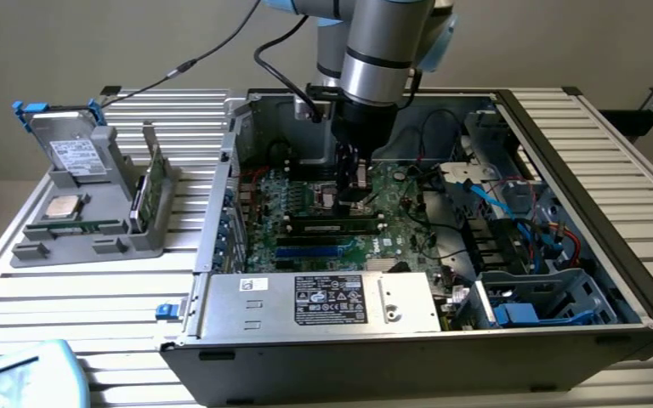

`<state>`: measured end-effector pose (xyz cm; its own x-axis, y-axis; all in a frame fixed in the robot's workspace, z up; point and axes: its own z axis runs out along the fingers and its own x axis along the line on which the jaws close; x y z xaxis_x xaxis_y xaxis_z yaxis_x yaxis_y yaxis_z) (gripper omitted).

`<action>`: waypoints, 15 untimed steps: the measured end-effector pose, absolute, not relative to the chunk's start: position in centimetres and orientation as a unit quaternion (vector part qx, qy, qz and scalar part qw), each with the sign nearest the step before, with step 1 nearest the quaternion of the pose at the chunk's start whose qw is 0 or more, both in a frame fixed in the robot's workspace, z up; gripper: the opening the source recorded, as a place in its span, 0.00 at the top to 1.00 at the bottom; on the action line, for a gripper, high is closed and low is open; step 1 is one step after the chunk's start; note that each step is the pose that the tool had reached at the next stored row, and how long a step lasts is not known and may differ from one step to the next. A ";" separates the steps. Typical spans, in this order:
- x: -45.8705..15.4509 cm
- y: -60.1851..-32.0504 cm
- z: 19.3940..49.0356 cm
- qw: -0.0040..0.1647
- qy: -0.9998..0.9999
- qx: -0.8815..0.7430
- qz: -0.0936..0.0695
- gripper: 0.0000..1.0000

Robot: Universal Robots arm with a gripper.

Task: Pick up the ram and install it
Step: 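Press down the ram until it locks into place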

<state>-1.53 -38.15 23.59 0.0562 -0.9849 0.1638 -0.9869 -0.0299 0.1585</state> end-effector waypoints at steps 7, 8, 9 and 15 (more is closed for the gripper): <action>-1.5 -38.2 23.6 0.115 -0.687 0.718 0.004 0.90; -1.5 -38.2 23.6 0.115 -0.687 0.718 0.004 0.90; -1.5 -38.2 23.6 0.115 -0.687 0.718 0.004 0.90; -1.6 -38.2 24.1 0.111 -0.697 0.708 0.006 0.90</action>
